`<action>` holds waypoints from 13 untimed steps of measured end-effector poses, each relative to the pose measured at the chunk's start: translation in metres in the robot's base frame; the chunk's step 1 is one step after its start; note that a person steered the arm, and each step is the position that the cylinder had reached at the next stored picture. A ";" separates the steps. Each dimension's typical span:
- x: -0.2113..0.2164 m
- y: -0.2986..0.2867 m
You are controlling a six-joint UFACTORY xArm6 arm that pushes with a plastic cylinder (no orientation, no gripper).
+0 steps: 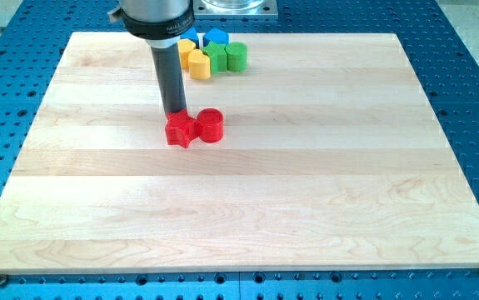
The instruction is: Separate the green blocks from the yellow and blue blocks
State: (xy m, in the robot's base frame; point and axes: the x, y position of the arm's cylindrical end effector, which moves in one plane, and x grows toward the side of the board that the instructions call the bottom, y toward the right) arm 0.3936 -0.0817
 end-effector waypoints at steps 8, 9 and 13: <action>-0.091 0.080; -0.079 0.108; -0.131 0.104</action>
State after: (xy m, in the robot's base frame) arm 0.2622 0.0224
